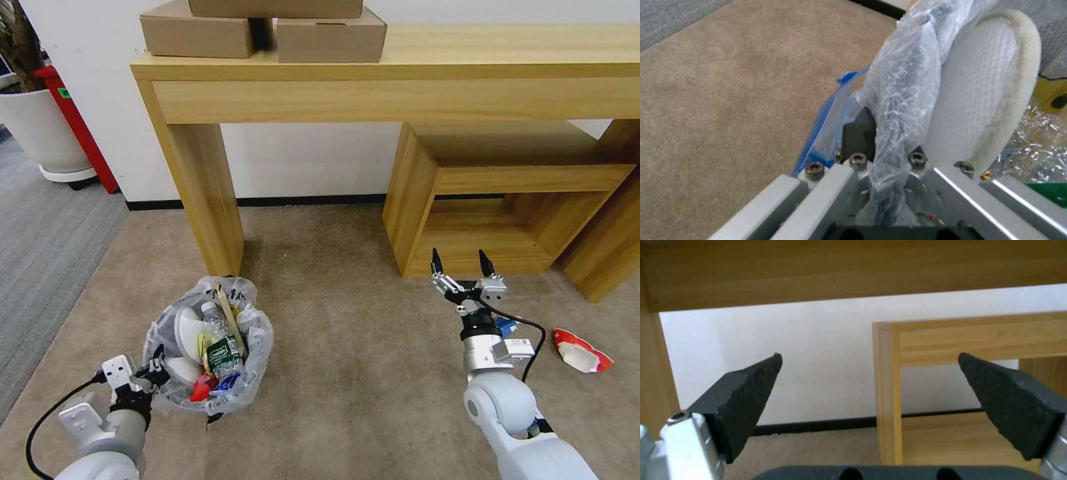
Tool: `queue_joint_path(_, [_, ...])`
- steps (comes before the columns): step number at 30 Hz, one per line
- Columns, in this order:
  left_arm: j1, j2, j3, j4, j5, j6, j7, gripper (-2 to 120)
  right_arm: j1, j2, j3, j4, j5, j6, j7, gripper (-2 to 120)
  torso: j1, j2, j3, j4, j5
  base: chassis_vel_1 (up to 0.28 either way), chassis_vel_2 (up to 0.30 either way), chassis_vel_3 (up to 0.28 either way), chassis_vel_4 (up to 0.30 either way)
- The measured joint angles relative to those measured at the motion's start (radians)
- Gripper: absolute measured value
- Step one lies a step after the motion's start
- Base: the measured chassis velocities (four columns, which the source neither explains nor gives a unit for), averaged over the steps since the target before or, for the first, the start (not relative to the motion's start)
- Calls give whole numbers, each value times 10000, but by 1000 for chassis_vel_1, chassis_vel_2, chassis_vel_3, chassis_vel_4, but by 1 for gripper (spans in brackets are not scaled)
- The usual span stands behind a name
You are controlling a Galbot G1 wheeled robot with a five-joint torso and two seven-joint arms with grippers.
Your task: Pick up the trash bin and place the garbage on the floor into it.
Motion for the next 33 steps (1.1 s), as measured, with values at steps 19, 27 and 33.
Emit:
queue_joint_path(19, [83, 56, -105, 80, -57, -5, -17, 0, 149, 296, -255, -228, -215, 58, -1, 100, 0, 0, 0, 0, 0, -6, -6, -9, -7])
queue_joint_path(27, [184, 38, -131, 5, -6, -5, 3, 0, 73, 320, -209, -246, -282, 113, 7, 100, 0, 0, 0, -1, 1, -30, -39, -43, -36])
queue_joint_path(33, [212, -34, -105, 2, 78, -6, 46, 0, 7, 260, -60, -281, -308, 221, -6, 100, 1, 0, 0, 0, 1, -30, -31, -34, -33])
